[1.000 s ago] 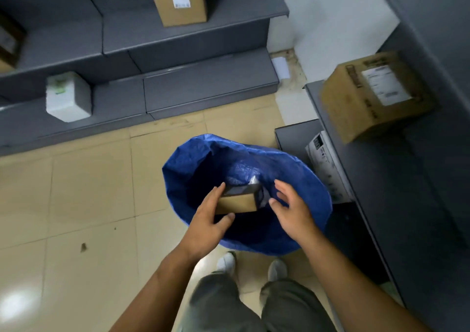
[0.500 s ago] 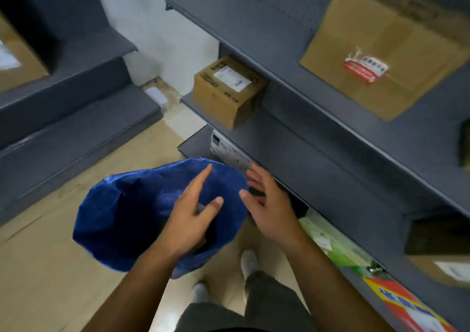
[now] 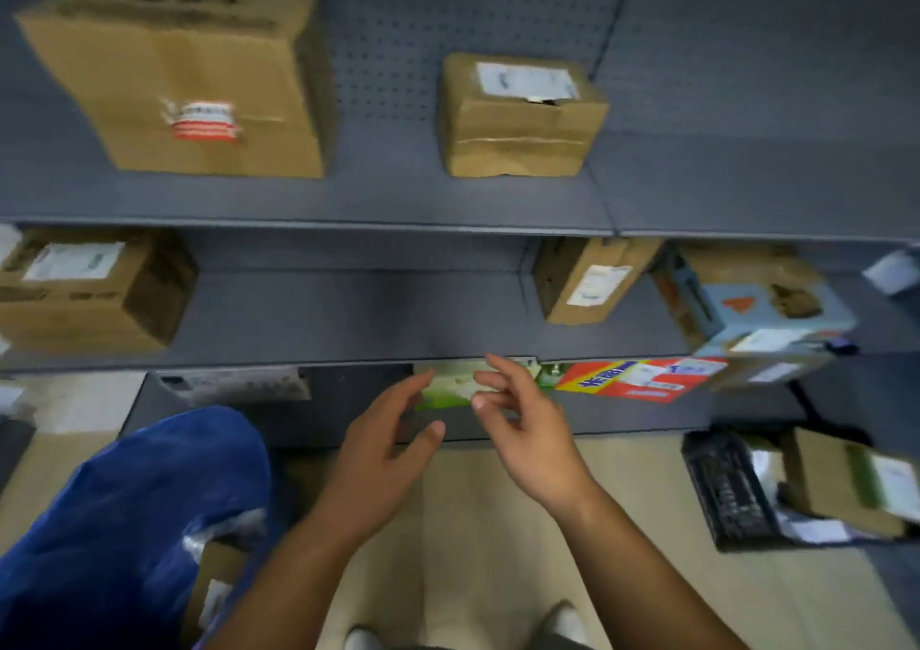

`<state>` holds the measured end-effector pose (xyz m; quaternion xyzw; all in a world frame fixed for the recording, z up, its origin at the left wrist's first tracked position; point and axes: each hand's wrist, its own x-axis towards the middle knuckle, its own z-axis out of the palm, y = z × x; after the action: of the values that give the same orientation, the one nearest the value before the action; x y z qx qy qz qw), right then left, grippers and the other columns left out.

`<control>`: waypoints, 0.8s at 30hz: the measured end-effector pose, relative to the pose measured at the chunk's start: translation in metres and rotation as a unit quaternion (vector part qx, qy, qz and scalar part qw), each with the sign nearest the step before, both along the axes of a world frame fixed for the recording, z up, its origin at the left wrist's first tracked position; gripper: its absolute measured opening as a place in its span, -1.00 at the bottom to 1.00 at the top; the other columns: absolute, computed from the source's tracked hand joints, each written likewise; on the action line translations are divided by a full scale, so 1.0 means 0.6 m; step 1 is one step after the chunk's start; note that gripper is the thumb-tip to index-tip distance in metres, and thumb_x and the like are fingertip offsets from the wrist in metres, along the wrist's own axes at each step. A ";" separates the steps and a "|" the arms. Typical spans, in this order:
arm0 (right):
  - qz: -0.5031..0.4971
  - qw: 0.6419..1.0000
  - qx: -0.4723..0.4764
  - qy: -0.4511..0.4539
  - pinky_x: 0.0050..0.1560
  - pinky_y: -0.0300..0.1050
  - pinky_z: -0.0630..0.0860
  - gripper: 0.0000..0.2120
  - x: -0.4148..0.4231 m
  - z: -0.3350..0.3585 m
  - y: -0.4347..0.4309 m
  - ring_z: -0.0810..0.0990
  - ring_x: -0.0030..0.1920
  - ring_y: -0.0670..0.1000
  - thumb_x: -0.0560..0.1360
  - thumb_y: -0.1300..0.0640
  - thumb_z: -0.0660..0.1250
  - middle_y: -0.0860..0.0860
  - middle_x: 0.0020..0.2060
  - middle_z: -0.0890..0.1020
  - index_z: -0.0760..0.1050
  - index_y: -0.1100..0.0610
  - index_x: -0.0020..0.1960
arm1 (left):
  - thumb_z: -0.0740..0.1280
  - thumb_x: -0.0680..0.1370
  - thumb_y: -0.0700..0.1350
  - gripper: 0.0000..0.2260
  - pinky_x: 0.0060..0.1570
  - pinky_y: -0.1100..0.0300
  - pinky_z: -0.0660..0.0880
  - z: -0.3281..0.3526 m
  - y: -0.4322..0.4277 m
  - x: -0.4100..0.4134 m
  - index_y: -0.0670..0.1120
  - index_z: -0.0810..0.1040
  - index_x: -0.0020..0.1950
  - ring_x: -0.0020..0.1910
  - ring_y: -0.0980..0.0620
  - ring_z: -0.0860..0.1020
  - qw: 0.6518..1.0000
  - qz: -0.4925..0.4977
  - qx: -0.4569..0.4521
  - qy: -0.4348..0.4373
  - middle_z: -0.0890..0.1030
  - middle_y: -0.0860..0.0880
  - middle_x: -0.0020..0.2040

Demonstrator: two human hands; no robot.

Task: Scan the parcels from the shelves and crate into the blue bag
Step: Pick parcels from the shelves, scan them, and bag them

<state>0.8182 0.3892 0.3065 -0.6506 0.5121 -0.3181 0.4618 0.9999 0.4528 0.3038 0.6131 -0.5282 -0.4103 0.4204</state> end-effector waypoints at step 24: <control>-0.384 0.923 -0.024 -0.007 0.11 -0.21 0.53 -0.57 -0.907 -0.004 -0.114 0.55 0.20 -0.17 0.55 -0.04 0.37 -0.22 0.10 0.61 0.40 -0.13 0.39 | 0.35 0.62 -0.24 -0.59 0.11 0.47 0.46 0.027 -0.347 -0.921 0.08 0.50 0.43 0.29 0.31 0.52 0.946 -0.323 -0.003 0.010 0.55 0.23 0.33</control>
<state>0.2738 0.3207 0.3039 -0.4123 0.7121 -0.4875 0.2919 0.4475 0.2449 0.3199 0.4045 -0.6948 -0.5286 0.2723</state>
